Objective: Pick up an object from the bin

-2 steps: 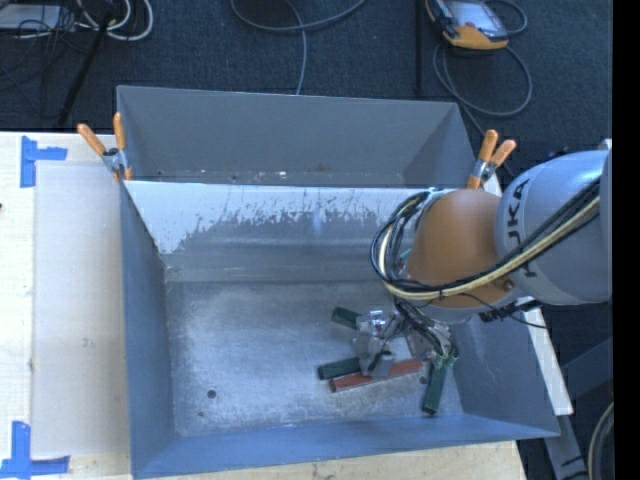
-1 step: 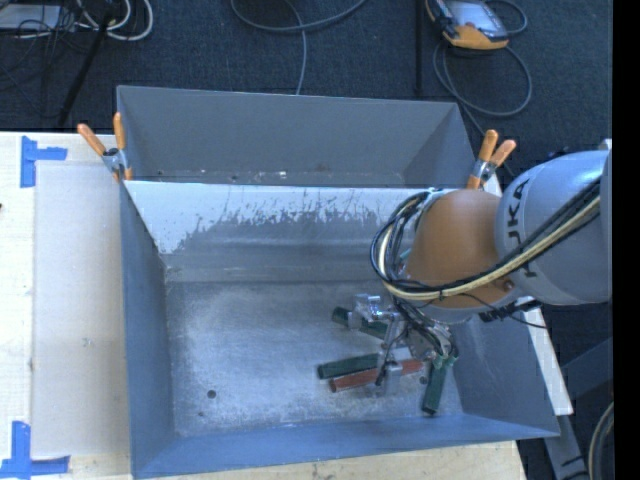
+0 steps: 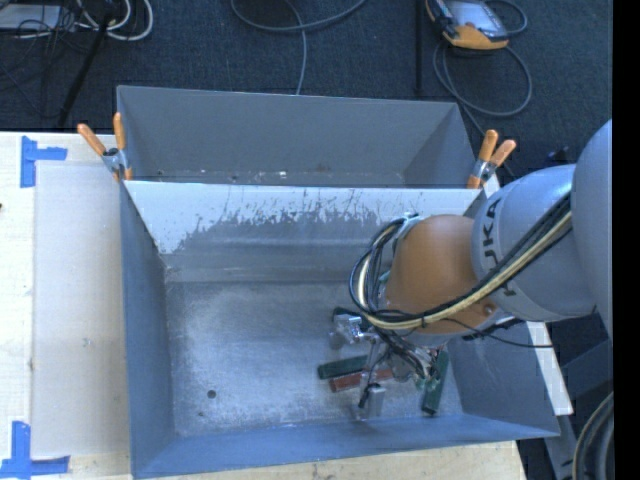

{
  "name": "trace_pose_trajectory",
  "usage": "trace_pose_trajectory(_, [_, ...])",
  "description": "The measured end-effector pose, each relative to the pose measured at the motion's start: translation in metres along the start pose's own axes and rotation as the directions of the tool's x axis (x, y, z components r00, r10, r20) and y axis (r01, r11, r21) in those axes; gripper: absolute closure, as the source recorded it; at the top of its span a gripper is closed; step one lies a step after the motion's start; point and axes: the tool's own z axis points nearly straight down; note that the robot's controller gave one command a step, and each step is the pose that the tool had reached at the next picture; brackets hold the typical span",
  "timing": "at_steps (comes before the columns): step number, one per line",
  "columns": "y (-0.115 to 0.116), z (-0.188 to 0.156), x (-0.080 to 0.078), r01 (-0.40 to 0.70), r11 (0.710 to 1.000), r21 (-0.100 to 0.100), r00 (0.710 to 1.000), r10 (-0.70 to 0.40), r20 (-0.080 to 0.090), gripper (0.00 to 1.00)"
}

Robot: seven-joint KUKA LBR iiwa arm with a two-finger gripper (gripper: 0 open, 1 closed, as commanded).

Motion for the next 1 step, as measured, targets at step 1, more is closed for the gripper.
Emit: trace_pose_trajectory(1, [-0.0011, -0.0008, -0.0008, 0.001, 1.000, 0.002, 1.000, -0.001, 0.002, 1.00])
